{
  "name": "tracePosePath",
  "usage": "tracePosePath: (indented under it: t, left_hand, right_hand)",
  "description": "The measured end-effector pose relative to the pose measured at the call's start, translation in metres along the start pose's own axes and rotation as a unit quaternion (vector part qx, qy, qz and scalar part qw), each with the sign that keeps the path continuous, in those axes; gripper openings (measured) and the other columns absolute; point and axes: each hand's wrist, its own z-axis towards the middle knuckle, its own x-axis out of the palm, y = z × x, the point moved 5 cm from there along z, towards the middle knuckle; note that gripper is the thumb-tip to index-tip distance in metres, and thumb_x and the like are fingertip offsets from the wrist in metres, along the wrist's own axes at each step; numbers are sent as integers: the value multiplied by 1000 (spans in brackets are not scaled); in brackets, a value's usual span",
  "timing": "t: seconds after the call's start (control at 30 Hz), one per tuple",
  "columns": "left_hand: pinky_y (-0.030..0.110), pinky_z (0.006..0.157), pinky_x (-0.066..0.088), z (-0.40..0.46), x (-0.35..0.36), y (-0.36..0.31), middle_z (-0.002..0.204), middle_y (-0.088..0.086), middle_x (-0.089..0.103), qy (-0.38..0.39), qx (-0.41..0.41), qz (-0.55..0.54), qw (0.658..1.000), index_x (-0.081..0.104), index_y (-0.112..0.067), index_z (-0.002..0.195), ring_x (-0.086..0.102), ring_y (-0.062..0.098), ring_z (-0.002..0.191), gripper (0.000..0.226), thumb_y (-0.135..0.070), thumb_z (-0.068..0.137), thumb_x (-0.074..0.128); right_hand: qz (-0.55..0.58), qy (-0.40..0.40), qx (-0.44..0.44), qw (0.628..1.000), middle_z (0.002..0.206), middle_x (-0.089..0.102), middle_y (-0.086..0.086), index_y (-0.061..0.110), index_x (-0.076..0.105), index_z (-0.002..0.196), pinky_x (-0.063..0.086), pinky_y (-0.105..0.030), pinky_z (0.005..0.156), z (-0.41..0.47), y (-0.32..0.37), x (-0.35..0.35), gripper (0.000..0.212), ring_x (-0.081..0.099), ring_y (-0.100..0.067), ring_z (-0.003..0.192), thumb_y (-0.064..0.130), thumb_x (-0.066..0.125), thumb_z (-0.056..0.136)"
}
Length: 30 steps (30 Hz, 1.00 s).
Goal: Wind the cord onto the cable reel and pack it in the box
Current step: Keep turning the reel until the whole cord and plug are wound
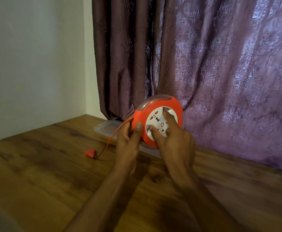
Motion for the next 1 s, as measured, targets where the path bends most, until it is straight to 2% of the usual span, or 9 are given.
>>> tracePosePath:
  t: [0.23,0.37,0.43,0.47,0.53,0.7,0.87,0.93,1.0]
  left_hand:
    - [28,75,62,0,-4,0,107,-10,78,28,-10,3,1000,73,-40,101,75,13,101,16,-36,89,63]
    - [39,85,62,-6,5,4,110,1,78,20,-8,-9,1000,72,-26,112,74,24,105,21,-24,92,63]
    - [43,92,60,-9,8,5,112,4,78,20,-4,-11,1000,71,-20,115,73,25,108,27,-26,89,64]
    - [46,95,58,-10,9,6,113,5,77,21,-2,-8,1000,71,-19,117,72,25,109,30,-26,89,64]
    - [50,97,56,-10,9,7,114,6,77,25,1,-1,1000,70,-17,118,72,25,110,30,-27,90,63]
    - [47,94,58,-10,7,6,113,7,77,21,12,-11,1000,71,-20,116,73,27,107,27,-28,91,63]
    - [40,85,60,-2,-2,5,112,5,77,-9,-1,-52,999,74,-25,111,73,26,107,24,-32,91,63]
    - [37,80,61,1,-6,6,113,4,77,-28,-17,-75,997,73,-25,112,73,25,107,26,-33,89,64]
    - [36,78,62,3,-9,6,114,2,77,-42,-31,-91,995,70,-23,116,73,25,107,32,-34,87,64]
  right_hand:
    - [-25,-13,30,999,97,72,-6,42,36,135,47,-37,72,-2,-8,6,68,65,-34,92,76,49,77]
    - [112,-37,150,982,102,70,-3,32,52,114,45,-32,71,-3,-21,7,57,65,-32,92,69,60,72]
    - [221,-10,231,947,94,72,-4,28,53,107,53,-35,67,-4,-26,13,56,69,-30,77,68,61,69]
    - [287,-1,270,919,86,73,-6,23,54,104,54,-34,56,-4,-26,15,55,68,-27,62,66,62,70]
    - [400,27,333,854,70,73,-11,12,59,97,40,-22,36,-4,-26,19,50,58,-18,38,58,64,78]
    - [512,118,390,757,68,74,-9,11,62,95,36,-15,35,-9,-19,21,43,54,-11,34,53,60,86]
    - [486,113,347,794,66,73,-7,13,57,89,30,-15,36,-3,-12,16,30,47,-12,30,42,54,94]
    - [428,77,294,851,70,73,-8,14,58,89,37,-20,37,1,-10,9,25,51,-16,36,39,55,93]
    - [283,35,197,938,82,71,-2,19,58,98,52,-32,58,4,-6,-1,23,64,-22,64,40,59,89]
